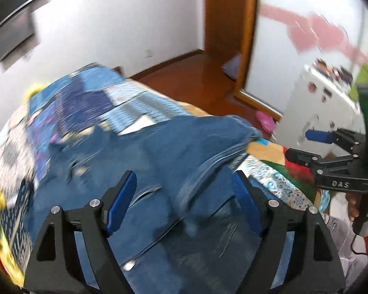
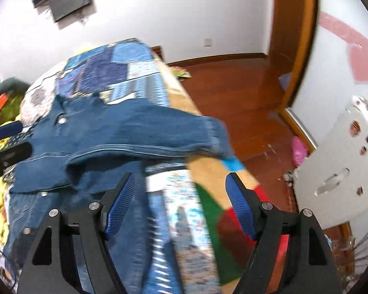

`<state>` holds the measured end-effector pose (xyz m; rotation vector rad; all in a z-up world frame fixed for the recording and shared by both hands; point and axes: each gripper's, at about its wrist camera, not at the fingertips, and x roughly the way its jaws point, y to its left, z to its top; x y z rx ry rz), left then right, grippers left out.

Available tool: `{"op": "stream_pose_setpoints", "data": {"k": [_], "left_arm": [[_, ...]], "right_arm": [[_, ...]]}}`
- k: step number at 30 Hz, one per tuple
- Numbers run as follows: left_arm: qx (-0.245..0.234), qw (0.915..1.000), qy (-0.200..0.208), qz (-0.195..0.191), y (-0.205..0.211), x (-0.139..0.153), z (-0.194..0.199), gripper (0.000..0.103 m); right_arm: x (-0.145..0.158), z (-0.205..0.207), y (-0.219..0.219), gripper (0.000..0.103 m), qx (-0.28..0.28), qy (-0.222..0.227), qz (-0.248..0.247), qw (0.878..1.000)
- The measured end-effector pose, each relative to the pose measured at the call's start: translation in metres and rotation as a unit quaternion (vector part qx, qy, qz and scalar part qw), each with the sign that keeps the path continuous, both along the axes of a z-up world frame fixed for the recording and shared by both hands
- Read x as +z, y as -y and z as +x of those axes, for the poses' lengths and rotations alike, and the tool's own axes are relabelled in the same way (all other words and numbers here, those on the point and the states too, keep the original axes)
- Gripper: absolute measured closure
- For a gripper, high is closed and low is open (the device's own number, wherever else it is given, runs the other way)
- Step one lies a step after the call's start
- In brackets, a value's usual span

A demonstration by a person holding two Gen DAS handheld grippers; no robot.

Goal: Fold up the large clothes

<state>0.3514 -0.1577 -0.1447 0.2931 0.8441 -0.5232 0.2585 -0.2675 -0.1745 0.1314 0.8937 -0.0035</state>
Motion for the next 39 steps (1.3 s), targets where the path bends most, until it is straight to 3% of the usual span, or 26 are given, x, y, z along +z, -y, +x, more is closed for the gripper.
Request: {"op": "stream_pose_setpoints", "data": {"k": [5,8,13,17,19,23,24,26,30,39], "left_arm": [[-0.046,0.9977,-0.043,0.026,0.059,-0.040,0.025,0.024],[-0.063,0.9949,-0.066,0.042,0.085,-0.064,0.039,0.033],[-0.082,0.9919,-0.071,0.066,0.117,-0.087,0.053,0.034],[-0.091,0.9879,-0.065,0.107,0.131,-0.112,0.061,0.038],[-0.095,0.9886,-0.055,0.103,0.128,-0.115,0.061,0.040],[-0.084,0.9892,-0.034,0.115,0.126,-0.116,0.064,0.073],[-0.076,0.9904,-0.035,0.110,0.122,-0.114,0.067,0.084],[-0.060,0.9927,-0.048,0.093,0.114,-0.110,0.074,0.091],[-0.017,0.9977,-0.060,0.026,0.084,-0.085,0.082,0.092],[0.035,0.9952,0.002,-0.091,-0.011,0.018,0.069,0.093]], "right_arm": [[-0.019,-0.002,0.024,0.029,-0.034,-0.020,0.006,0.999],[-0.028,-0.007,0.036,0.029,-0.041,-0.031,0.013,0.999],[-0.039,-0.011,0.049,0.029,-0.048,-0.051,0.017,0.997],[-0.040,-0.013,0.056,0.029,-0.057,-0.052,0.016,0.997],[-0.039,-0.015,0.059,0.029,-0.060,-0.050,0.026,0.997],[-0.041,-0.015,0.060,0.029,-0.062,-0.052,0.037,0.996],[-0.041,-0.015,0.059,0.029,-0.061,-0.053,0.039,0.996],[-0.040,-0.015,0.056,0.029,-0.059,-0.053,0.040,0.996],[-0.034,-0.018,0.047,0.029,-0.045,-0.045,0.038,0.997],[-0.016,-0.012,0.016,0.029,-0.003,-0.029,0.017,0.999]]}}
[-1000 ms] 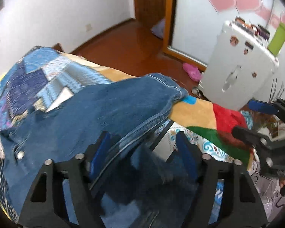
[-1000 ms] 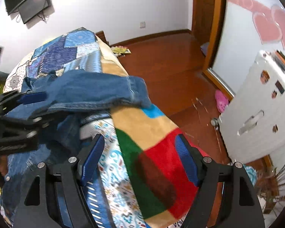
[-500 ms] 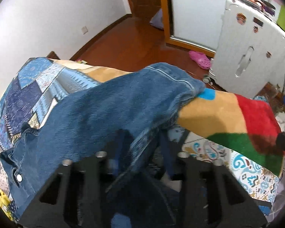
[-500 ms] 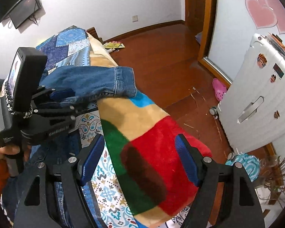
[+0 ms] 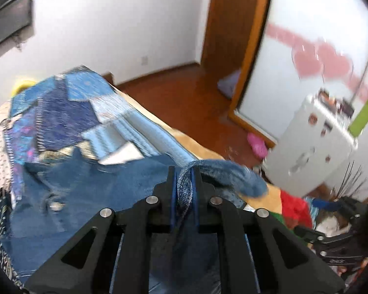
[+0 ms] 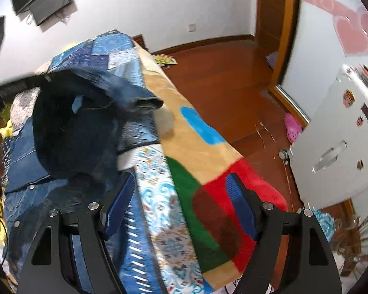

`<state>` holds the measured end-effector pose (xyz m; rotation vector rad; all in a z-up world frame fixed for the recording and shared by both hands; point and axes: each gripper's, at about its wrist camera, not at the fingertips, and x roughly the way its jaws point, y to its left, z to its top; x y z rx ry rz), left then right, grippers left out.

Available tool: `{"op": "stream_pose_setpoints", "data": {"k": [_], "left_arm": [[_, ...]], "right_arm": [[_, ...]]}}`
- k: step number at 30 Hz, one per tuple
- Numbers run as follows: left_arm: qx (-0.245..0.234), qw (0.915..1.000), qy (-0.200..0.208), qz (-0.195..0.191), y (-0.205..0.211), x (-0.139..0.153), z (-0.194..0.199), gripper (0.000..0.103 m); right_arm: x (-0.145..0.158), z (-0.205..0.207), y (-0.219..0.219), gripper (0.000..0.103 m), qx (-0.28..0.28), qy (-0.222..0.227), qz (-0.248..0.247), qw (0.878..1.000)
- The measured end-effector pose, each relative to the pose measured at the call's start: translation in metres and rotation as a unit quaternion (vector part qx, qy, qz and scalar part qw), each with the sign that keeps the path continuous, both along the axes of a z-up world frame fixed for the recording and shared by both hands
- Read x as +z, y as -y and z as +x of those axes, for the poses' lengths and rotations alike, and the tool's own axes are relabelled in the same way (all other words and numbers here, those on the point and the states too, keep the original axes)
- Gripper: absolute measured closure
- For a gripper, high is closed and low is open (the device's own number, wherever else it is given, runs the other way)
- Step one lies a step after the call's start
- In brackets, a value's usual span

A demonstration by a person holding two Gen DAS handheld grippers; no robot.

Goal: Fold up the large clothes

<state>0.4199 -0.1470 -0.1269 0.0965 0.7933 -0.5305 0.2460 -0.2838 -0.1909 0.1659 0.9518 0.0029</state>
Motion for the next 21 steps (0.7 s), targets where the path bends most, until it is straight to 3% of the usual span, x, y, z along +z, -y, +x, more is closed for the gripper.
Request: {"op": "stream_pose_setpoints", "data": {"k": [5,7,12,16,19,21], "left_arm": [[0.055,0.9980,0.017,-0.025,-0.074,0.015,-0.017,0.093],[0.084,0.9961,0.003,-0.027,-0.110,0.003,-0.026,0.093],[0.124,0.9912,-0.040,0.025,-0.160,-0.043,-0.044,0.092],[0.122,0.9886,-0.084,0.029,-0.188,-0.078,-0.063,0.092],[0.123,0.9862,-0.100,0.048,-0.195,-0.098,-0.078,0.075],[0.130,0.9834,-0.103,0.073,-0.194,-0.109,-0.086,0.053]], "right_arm": [[0.005,0.017,-0.030,0.029,0.031,0.005,-0.004,1.000],[0.000,0.028,-0.047,0.029,0.046,-0.001,-0.006,0.999],[-0.027,0.052,-0.088,0.029,0.082,-0.032,-0.034,0.996],[-0.047,0.056,-0.106,0.029,0.100,-0.057,-0.074,0.991],[-0.054,0.053,-0.104,0.027,0.100,-0.064,-0.075,0.990],[-0.056,0.051,-0.099,0.022,0.095,-0.069,-0.070,0.991]]}}
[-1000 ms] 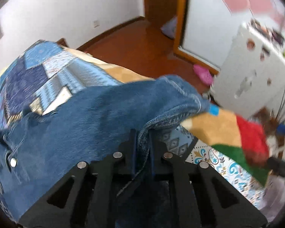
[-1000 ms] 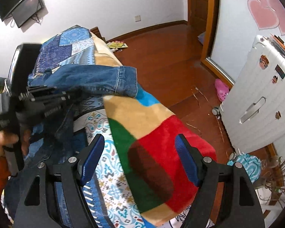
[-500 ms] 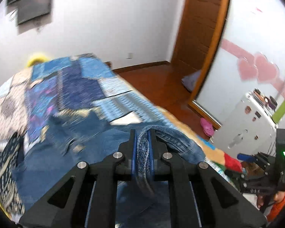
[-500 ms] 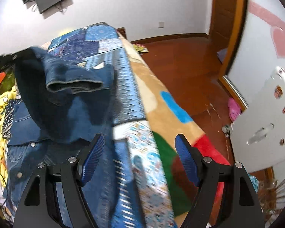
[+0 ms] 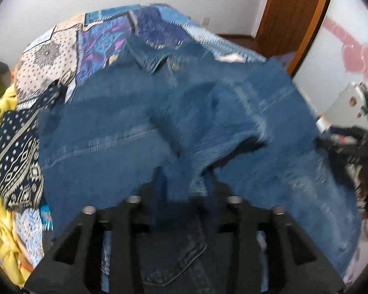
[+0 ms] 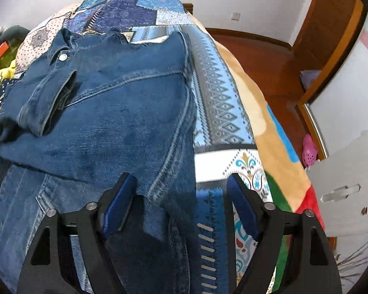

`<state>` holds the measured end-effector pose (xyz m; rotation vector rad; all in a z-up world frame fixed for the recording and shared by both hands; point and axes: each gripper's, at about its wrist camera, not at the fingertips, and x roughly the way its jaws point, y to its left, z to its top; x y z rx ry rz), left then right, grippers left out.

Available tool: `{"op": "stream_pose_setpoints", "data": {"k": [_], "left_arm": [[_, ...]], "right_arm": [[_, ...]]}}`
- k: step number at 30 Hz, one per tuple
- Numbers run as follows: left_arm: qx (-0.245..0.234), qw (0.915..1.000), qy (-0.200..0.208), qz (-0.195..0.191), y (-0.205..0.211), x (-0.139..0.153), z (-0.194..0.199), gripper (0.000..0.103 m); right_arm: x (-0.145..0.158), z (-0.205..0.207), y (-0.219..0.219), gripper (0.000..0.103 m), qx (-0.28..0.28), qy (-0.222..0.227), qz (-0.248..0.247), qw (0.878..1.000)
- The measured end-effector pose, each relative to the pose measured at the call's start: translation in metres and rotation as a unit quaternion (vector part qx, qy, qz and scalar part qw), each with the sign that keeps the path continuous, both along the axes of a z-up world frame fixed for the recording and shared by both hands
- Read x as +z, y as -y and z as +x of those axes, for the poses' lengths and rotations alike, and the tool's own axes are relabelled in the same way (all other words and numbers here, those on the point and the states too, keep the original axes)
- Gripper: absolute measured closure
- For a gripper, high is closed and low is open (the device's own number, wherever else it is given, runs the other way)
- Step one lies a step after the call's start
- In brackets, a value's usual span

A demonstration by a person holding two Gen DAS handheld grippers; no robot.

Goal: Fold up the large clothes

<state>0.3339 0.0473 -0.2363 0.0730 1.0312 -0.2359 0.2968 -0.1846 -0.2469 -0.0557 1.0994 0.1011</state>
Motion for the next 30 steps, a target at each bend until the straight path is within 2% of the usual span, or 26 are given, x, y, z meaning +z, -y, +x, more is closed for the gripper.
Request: {"op": "stream_pose_setpoints", "data": {"k": [2,3,7,11,14,17,18,21,22,23,27,28,30], "left_arm": [[0.006,0.9995,0.004,0.032,0.002,-0.006,-0.004,0.038],[0.008,0.9982,0.013,0.058,0.006,-0.005,-0.005,0.034],[-0.001,0.9947,0.047,0.092,0.021,0.011,-0.006,0.033],[-0.033,0.9904,0.085,0.105,0.047,0.030,-0.003,0.019],[-0.071,0.9849,0.087,0.132,0.072,0.023,0.007,0.013],[-0.109,0.9776,0.056,0.171,0.098,-0.001,0.022,0.011],[-0.118,0.9721,0.049,0.197,0.107,-0.014,0.028,0.011],[-0.130,0.9574,0.073,0.248,0.123,-0.027,0.034,0.011],[-0.132,0.9553,0.079,0.252,0.126,-0.026,0.035,0.011],[-0.125,0.9561,0.084,0.251,0.128,-0.023,0.038,0.013],[-0.110,0.9656,0.102,0.212,0.127,-0.005,0.039,0.052],[-0.109,0.9665,0.107,0.207,0.127,-0.002,0.039,0.057],[-0.101,0.9689,0.114,0.195,0.122,0.007,0.037,0.075]], "right_arm": [[-0.002,-0.003,0.007,0.020,-0.005,-0.011,0.013,1.000],[-0.004,-0.004,0.008,0.020,-0.007,-0.018,0.015,1.000],[0.000,-0.011,0.006,0.020,-0.011,-0.014,-0.015,1.000],[0.012,-0.022,0.006,0.020,-0.005,0.006,-0.017,1.000],[0.023,-0.031,0.007,0.020,-0.006,0.020,-0.004,1.000],[0.033,-0.042,0.007,0.020,-0.003,0.033,0.004,0.999],[0.035,-0.043,0.007,0.020,-0.001,0.036,0.006,0.999],[0.038,-0.045,0.007,0.020,0.003,0.041,0.007,0.999],[0.039,-0.048,0.007,0.020,0.004,0.042,0.006,0.999],[0.038,-0.046,0.006,0.020,0.004,0.042,0.004,0.999],[0.033,-0.042,0.004,0.020,0.007,0.036,-0.001,0.999],[0.031,-0.042,0.004,0.020,0.007,0.034,-0.004,0.999],[0.030,-0.044,0.003,0.020,0.007,0.030,-0.005,0.999]]}}
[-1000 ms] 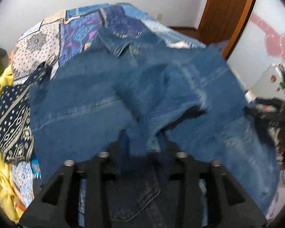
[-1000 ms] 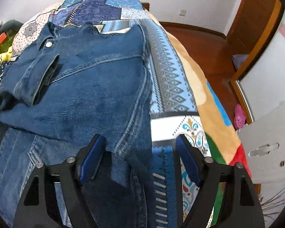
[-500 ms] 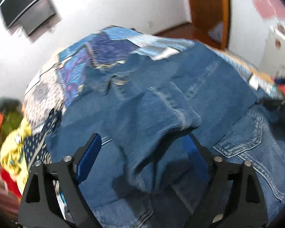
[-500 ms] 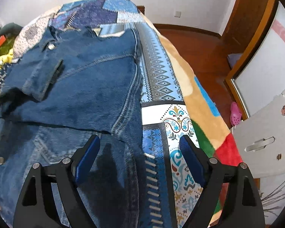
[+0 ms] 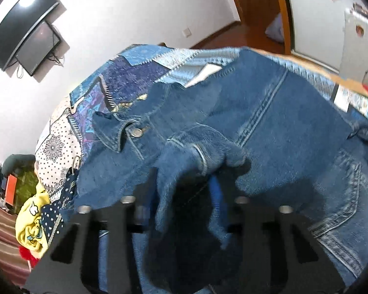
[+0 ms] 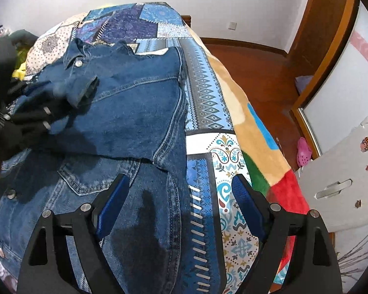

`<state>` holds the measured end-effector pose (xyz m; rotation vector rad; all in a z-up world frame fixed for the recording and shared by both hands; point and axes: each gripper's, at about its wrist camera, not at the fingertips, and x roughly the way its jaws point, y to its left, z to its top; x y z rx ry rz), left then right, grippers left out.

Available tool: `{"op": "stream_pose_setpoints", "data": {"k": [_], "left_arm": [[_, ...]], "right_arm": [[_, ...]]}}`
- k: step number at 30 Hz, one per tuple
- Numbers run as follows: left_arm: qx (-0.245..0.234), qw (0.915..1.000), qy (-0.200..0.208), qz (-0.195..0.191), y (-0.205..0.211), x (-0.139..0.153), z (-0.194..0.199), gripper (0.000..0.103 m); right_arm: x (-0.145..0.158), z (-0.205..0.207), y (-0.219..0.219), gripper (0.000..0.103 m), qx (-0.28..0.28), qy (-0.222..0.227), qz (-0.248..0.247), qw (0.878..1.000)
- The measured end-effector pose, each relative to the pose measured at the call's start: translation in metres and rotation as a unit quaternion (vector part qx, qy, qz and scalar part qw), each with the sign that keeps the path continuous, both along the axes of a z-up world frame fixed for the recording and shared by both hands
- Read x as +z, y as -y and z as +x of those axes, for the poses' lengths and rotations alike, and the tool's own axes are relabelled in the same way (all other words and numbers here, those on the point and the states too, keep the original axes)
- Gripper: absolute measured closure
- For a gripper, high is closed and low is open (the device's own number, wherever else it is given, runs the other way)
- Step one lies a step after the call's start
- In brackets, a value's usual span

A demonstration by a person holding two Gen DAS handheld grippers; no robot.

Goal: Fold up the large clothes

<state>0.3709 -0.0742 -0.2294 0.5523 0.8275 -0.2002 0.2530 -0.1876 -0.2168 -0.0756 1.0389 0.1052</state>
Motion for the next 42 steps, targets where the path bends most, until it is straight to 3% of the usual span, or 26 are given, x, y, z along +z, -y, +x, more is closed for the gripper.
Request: {"op": "stream_pose_setpoints", "data": {"k": [4,5,7,11,13,16,22,28,32,34,36,42], "left_arm": [[0.034,0.9970,0.000,-0.070,-0.033,0.023,-0.002,0.087],[0.042,0.9958,0.000,-0.081,-0.039,0.027,-0.002,0.095],[0.069,0.9902,0.000,-0.121,-0.066,0.040,-0.004,0.098],[0.134,0.9648,0.003,-0.226,-0.135,0.056,-0.023,0.098],[0.157,0.9580,0.004,-0.240,-0.159,0.052,-0.031,0.098],[0.192,0.9414,-0.043,-0.274,-0.195,0.029,-0.038,0.094],[0.233,0.9205,-0.091,-0.300,-0.224,-0.013,-0.050,0.086],[0.228,0.9180,-0.086,-0.313,-0.230,-0.017,-0.061,0.078],[0.240,0.9211,-0.065,-0.299,-0.245,-0.006,-0.071,0.041],[0.231,0.9263,-0.056,-0.293,-0.251,0.001,-0.080,0.039],[0.230,0.9358,-0.054,-0.261,-0.256,0.004,-0.090,0.039],[0.247,0.9445,-0.057,-0.209,-0.271,0.003,-0.121,0.039]], "right_arm": [[0.002,-0.002,-0.005,0.020,0.008,0.000,0.012,1.000],[0.002,-0.001,-0.006,0.020,0.009,0.001,0.013,1.000],[0.004,-0.001,-0.011,0.020,0.014,0.002,0.011,1.000],[0.006,-0.002,-0.020,0.020,0.025,0.006,0.010,1.000],[0.006,-0.004,-0.025,0.020,0.029,0.007,0.011,0.999],[0.003,-0.005,-0.032,0.020,0.033,0.002,0.017,0.999],[-0.001,-0.006,-0.043,0.020,0.045,-0.007,0.007,0.999],[-0.002,-0.008,-0.045,0.020,0.043,-0.009,0.000,0.999],[-0.002,-0.008,-0.045,0.020,0.041,-0.010,-0.001,0.999],[-0.002,-0.008,-0.047,0.020,0.041,-0.010,-0.001,0.999],[-0.003,-0.008,-0.050,0.020,0.042,-0.013,0.000,0.999],[-0.015,-0.015,-0.063,0.020,0.054,-0.031,-0.002,0.998]]}}
